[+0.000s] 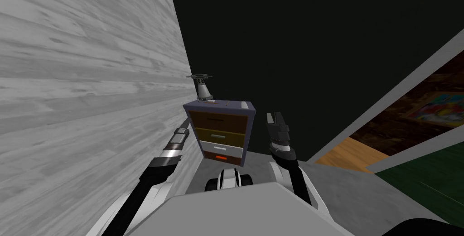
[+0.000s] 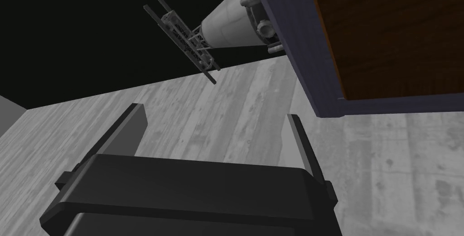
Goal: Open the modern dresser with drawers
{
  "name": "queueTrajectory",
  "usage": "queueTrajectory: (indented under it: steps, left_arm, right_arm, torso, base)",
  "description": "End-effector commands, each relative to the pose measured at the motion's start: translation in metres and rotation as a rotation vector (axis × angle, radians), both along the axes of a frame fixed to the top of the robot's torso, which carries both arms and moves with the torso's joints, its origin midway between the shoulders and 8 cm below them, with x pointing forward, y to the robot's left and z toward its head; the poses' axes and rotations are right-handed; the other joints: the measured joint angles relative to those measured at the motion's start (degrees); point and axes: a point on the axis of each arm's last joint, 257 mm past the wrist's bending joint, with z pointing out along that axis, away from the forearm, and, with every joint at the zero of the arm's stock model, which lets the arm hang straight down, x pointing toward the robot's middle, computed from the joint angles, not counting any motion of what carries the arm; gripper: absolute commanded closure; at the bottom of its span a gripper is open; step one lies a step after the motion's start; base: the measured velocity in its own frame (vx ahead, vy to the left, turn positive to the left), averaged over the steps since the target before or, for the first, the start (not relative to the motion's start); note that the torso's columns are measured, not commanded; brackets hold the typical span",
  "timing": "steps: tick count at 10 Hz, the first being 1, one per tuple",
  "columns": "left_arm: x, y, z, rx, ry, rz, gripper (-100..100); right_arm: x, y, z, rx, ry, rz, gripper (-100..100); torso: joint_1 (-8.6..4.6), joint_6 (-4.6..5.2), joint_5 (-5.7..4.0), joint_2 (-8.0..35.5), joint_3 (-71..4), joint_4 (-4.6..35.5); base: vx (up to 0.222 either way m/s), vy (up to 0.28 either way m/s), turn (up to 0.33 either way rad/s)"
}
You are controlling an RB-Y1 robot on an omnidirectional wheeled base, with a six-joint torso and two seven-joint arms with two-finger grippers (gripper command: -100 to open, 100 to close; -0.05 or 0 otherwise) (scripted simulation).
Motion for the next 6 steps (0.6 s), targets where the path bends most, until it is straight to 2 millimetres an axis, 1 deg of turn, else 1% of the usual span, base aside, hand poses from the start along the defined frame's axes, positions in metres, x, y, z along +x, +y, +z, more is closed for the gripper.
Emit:
queueTrajectory:
  steps: [1, 5, 6]
  left_arm:
    - [0.004, 0.0, -0.014, 0.012, 0.062, 0.0, -100]
    - [0.006, -0.001, -0.029, 0.032, 0.127, -0.002, -100]
    - [0.007, -0.001, -0.037, 0.044, 0.161, -0.003, -100]
  right_arm:
    - [0.0, 0.0, 0.0, 0.0, 0.0, 0.0, 0]
    - [0.0, 0.0, 0.0, 0.0, 0.0, 0.0, 0]
    - [0.0, 0.0, 0.0, 0.0, 0.0, 0.0, 0]
  torso:
    - [0.02, 0.0, 0.01, 0.0, 0.0, 0.0]
    - [-0.01, 0.0, 0.0, 0.1, 0.0, 0.0]
    - [0.02, 0.0, 0.01, 0.1, 0.0, 0.0]
  base:
    - [0.053, -0.013, -0.086]
    - [0.045, -0.016, -0.058]
    - [0.053, -0.015, -0.097]
